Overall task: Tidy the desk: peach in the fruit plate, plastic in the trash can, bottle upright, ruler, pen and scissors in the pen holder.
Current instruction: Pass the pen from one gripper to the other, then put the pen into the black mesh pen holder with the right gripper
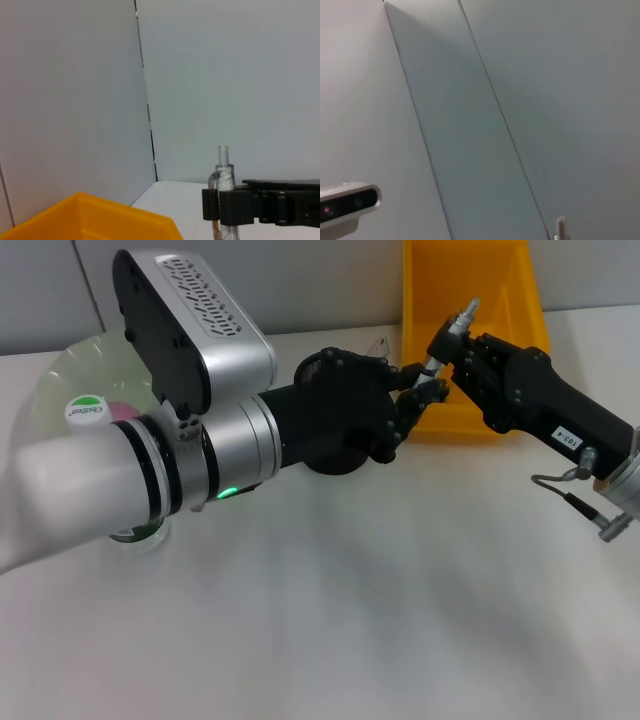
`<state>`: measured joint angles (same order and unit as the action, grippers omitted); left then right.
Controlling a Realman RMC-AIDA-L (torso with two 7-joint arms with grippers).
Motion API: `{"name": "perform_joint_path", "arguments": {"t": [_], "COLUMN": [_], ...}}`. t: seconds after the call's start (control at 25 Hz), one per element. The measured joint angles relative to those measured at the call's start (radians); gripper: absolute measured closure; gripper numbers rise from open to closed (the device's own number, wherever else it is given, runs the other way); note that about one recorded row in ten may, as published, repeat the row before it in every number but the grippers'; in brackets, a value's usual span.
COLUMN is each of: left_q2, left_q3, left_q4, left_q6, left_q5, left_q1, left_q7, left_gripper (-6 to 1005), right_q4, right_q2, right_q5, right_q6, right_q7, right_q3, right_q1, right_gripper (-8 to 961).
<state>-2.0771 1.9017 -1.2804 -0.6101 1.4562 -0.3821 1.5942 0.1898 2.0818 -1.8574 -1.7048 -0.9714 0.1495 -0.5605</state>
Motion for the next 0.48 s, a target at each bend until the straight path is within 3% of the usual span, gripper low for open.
{"name": "perform_joint_path", "arguments": {"t": [0.36,0.48], "left_q2": [0.000,0.002], "left_q3": [0.022,0.024], "left_q4": [-0.009,-0.010], "left_q6": [-0.004,-0.004], "left_q5": [-0.011,-0.014], "left_q1": [0.012,0.012], "left_q7": [-0.033,-0.033], "left_gripper": [853,645], "right_q4": [-0.007,-0.008], "right_q2": [0.001,0.001], "right_q5": [0.015,0.016], "right_q6": [0.000,-0.002], "right_q7": [0.018,0.018], "right_q3": [-0.007,-0.011], "right_q1": [0.007,0.008], "right_gripper": [815,814]}}
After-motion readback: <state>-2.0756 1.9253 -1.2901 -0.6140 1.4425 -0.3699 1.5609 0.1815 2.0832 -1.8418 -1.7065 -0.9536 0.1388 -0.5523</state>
